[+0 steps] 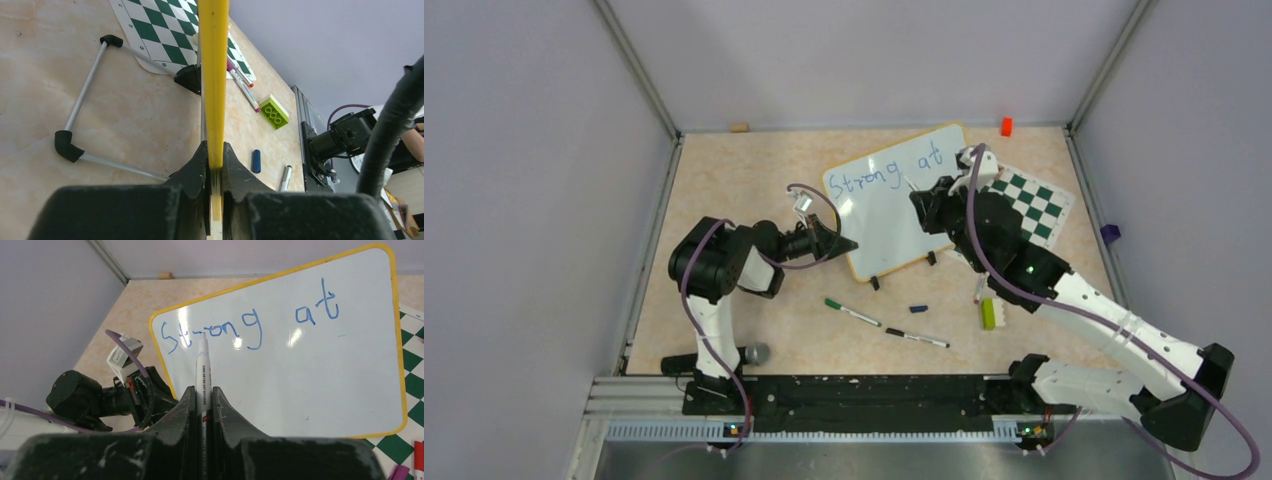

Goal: Write a sentence on the whiteboard

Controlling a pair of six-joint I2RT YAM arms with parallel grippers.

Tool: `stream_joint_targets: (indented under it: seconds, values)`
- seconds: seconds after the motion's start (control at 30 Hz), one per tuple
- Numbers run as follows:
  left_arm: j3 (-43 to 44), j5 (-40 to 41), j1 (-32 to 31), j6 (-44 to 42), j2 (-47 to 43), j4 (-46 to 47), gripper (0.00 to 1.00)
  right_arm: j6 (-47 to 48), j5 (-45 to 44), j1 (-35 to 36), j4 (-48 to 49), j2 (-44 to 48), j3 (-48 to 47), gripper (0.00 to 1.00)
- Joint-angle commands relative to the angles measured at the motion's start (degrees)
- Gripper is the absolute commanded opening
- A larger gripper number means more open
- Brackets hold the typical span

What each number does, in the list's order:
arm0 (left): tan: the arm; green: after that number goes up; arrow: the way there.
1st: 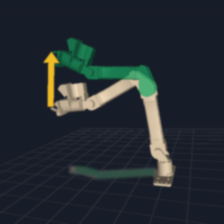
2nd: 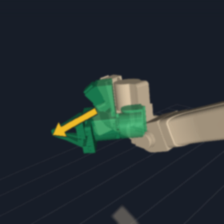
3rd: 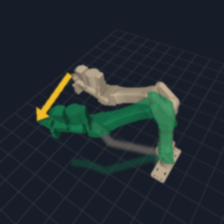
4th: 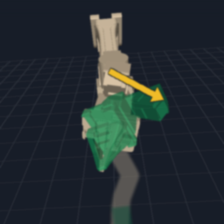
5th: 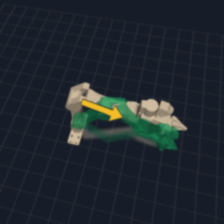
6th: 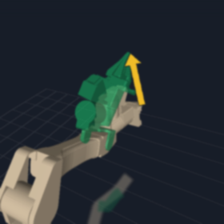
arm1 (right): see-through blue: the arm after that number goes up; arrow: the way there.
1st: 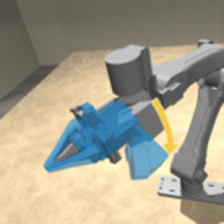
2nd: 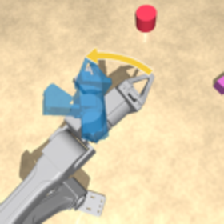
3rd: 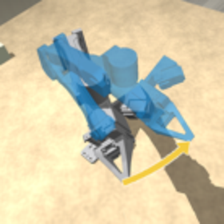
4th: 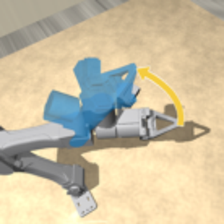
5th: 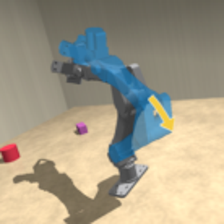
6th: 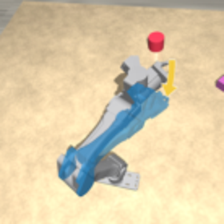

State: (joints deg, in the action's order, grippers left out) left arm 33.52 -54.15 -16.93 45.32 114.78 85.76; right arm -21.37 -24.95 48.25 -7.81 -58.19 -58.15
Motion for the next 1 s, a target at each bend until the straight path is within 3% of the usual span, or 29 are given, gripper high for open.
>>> stream_joint_targets:
  seconds: [0.0, 0.57, 0.97]
  values:
    - [0.9, -2.0, -0.2, 4.1, 3.3, 7.0, 0.0, 0.4, 0.5, 0.4, -0.6, -1.3, -3.7, 0.0]
    - [0.6, 0.6, -1.6, 4.4, 4.6, 7.1, 0.0, 1.5, 9.8, 0.6, -4.4, -11.1, -8.3, 0.0]
    - [3.5, -3.4, -1.8, 4.3, 6.7, 7.1, 0.0, 2.5, 9.7, 1.7, -0.6, -17.6, -8.6, 0.0]
